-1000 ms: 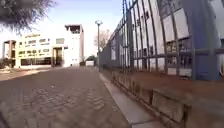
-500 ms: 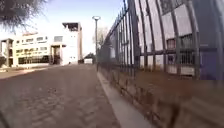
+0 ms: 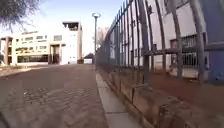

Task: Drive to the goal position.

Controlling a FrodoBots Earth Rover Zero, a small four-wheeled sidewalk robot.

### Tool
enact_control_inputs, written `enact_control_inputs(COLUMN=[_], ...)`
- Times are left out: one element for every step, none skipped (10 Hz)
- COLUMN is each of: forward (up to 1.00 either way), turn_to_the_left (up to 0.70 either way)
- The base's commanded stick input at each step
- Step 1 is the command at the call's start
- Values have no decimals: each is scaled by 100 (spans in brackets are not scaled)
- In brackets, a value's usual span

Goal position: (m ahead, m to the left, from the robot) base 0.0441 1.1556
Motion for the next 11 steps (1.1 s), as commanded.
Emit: enact_control_inputs(forward=[100,100,100,100,100,100,100,100,100,100,100], turn_to_the_left=[0,0,0,0,0,13,26,27,27,27,27])
